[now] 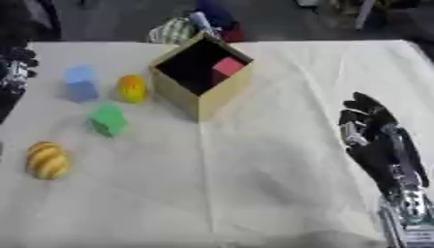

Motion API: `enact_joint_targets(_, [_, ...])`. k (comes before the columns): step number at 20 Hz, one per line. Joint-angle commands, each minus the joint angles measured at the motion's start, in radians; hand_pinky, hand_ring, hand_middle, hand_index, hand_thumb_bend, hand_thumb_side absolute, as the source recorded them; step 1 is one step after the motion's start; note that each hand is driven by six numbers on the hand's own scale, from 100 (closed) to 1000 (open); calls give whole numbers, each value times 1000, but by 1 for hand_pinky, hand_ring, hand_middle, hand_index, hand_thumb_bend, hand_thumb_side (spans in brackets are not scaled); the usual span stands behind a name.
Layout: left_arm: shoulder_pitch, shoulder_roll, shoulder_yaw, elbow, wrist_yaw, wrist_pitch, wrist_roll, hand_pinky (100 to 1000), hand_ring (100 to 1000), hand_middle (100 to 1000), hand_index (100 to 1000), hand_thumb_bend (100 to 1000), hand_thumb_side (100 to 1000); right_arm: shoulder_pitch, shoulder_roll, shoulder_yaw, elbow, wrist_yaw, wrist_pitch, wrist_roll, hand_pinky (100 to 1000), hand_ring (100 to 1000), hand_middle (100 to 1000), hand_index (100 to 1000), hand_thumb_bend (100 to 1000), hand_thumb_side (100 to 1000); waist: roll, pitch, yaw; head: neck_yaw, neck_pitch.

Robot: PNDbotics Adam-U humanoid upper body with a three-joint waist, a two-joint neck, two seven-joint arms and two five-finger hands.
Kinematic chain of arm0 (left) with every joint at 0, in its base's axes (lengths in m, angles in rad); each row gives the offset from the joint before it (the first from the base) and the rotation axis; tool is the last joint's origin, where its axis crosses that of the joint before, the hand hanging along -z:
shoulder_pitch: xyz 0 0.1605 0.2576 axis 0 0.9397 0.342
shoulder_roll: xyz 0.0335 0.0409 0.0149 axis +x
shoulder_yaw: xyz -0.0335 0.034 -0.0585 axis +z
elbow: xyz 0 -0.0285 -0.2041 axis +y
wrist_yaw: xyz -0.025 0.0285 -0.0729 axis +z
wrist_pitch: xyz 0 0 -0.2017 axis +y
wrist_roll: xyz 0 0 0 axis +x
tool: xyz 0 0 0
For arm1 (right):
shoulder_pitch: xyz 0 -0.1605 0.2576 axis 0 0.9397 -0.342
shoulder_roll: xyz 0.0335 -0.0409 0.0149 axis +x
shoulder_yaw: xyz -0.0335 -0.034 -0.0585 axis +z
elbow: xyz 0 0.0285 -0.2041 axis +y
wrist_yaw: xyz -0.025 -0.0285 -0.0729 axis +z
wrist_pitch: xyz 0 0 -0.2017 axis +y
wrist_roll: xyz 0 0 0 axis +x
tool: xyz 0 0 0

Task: Pick up objects on the table and place them in the box.

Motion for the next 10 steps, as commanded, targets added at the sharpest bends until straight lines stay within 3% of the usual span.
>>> enact_joint_targets(1, [0, 59, 8, -5, -12, 0, -9, 675, 688, 644, 795, 100, 623, -7, -14, -2, -22, 5, 0, -1, 783, 801, 782, 898, 100, 449, -11, -24, -1, -1, -3])
enact_joint_targets(2, [2, 77, 7, -2, -16, 0, -18, 678, 690, 646, 797, 100, 684, -7, -14, -2, -21, 5, 0, -1, 783, 801, 782, 898, 100, 449, -11, -25, -2, -1, -3])
enact_joint_targets(3, [5, 97, 5, 1, -23, -3, -30, 679, 690, 647, 797, 100, 584, -7, -15, -2, -21, 5, 0, -1, 783, 801, 782, 898, 100, 449, -11, -26, -2, -2, -3])
enact_joint_targets(7, [10, 214, -1, 23, -63, -25, -123, 700, 698, 661, 810, 100, 500, -4, -18, -1, -19, 6, 0, 0, 783, 801, 782, 898, 100, 448, -8, -31, -2, -5, -3])
enact_joint_targets(10, [11, 342, -25, 51, -119, -65, -273, 729, 712, 686, 831, 108, 413, -1, -23, -2, -17, 8, 1, 1, 783, 801, 781, 898, 100, 447, -4, -38, -1, -9, -3])
